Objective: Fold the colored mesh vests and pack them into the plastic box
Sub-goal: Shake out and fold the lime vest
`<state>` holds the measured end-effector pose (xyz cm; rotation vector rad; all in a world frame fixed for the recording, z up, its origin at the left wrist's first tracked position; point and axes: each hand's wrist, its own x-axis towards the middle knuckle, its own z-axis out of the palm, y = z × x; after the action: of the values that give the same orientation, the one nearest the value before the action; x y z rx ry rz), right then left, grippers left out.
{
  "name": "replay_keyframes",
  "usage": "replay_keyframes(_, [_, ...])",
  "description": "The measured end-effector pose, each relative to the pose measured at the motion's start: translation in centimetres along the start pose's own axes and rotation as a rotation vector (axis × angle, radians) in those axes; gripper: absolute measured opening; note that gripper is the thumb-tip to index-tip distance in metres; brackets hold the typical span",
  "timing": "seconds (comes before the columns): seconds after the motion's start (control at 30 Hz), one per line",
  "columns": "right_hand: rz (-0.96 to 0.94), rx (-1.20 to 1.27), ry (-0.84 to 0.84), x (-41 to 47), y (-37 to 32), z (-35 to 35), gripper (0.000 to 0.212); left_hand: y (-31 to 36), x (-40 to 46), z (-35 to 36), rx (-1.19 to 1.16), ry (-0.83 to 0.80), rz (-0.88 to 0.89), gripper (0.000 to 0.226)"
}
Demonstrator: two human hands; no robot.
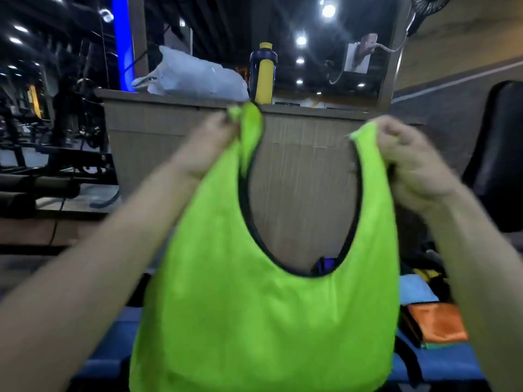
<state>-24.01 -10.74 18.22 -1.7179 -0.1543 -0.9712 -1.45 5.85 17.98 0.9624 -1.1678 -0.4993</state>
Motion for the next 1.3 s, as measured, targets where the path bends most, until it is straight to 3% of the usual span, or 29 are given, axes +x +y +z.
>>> replay_keyframes(0.13, [0.053, -0.086, -0.244, 1.0, 2.5, 4.8, 0.014, -2.6, -0.8, 4.1, -0.105, -0.151, -0.030, 0.013])
replay_keyframes(0.63, [-0.284, -0.238, -0.087, -0.1, 4.0, 5.1, 0.009, -4.0, -1.5, 4.6, -0.201, -0.140, -0.068, 0.018])
replay_keyframes(0.87, [-0.463, -0.670, -0.069, -0.2, 3.3, 4.8, 0.009, -4.6, -1.4, 4.5, -0.167, -0.173, -0.124, 0.006])
replay_keyframes(1.07, [-0.449, -0.763, -0.119, 0.1, 2.4, 4.6, 0.016, -4.4, -1.1, 4.0, -0.114, -0.207, -0.178, 0.014])
replay_keyframes(1.17, [-0.443, -0.739, -0.074, 0.2, 2.2, 4.8, 0.017, -4.3, -0.8, 4.1, -0.079, -0.135, -0.189, 0.017])
replay_keyframes(1.23, [-0.425, -0.690, -0.048, 0.3, 2.2, 5.1, 0.019, -4.6, -0.4, 4.3, -0.012, -0.023, -0.175, 0.028])
replay_keyframes(1.3, [-0.373, -0.667, -0.028, 0.5, 2.4, 5.4, 0.019, -4.6, -0.3, 4.5, 0.085, 0.136, -0.134, 0.023])
